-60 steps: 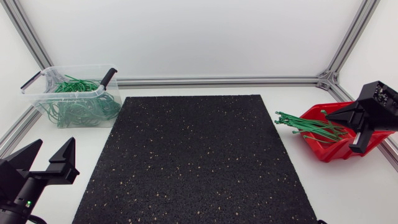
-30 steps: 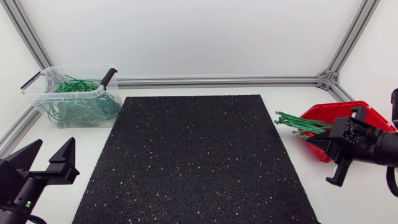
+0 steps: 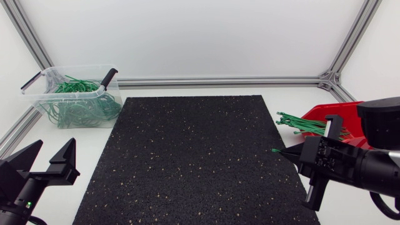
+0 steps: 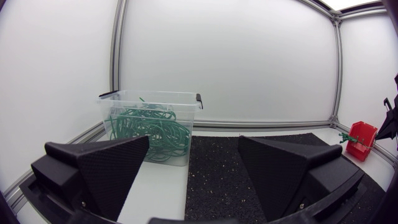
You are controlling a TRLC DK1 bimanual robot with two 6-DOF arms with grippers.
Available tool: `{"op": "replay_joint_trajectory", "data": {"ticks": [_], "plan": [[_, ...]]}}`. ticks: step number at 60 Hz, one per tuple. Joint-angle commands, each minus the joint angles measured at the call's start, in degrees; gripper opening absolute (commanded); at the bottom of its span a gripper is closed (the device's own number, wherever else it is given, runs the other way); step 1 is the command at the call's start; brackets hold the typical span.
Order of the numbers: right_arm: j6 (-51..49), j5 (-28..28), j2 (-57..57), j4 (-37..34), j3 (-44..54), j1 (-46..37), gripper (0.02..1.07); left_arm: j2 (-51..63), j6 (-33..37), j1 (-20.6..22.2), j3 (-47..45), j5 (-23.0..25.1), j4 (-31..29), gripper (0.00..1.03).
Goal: Take a green cable tie from the red box, thread the tail through the head to close it, then place it in the transparent bin on the left.
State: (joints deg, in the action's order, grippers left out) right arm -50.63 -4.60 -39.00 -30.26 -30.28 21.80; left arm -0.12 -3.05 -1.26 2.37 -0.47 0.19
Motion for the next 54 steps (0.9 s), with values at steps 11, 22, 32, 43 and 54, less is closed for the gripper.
{"op": "replay_joint_trajectory", "data": {"ticks": [11,22,32,43,54], "plan": [[15.7,0.7,-2.7,-0.6,-12.8,8.8,0.08,-0.7,0.1,0.7,-1.9,0.0,-1.0,1.00],[27.4,4.2,-8.2,3.5,-16.7,12.6,0.08,-0.5,-1.2,2.3,1.0,0.1,-1.4,1.00],[34.9,10.0,-13.7,5.8,-19.8,19.5,0.08,5.5,-3.4,4.2,4.8,0.1,-0.5,1.00],[38.3,15.1,-18.0,9.0,-22.4,25.7,0.10,16.4,-5.9,8.0,10.5,0.0,0.3,1.00],[44.1,15.0,-22.8,9.3,-26.5,28.2,0.09,24.7,-8.8,14.4,17.7,-0.8,-2.7,1.00]]}}
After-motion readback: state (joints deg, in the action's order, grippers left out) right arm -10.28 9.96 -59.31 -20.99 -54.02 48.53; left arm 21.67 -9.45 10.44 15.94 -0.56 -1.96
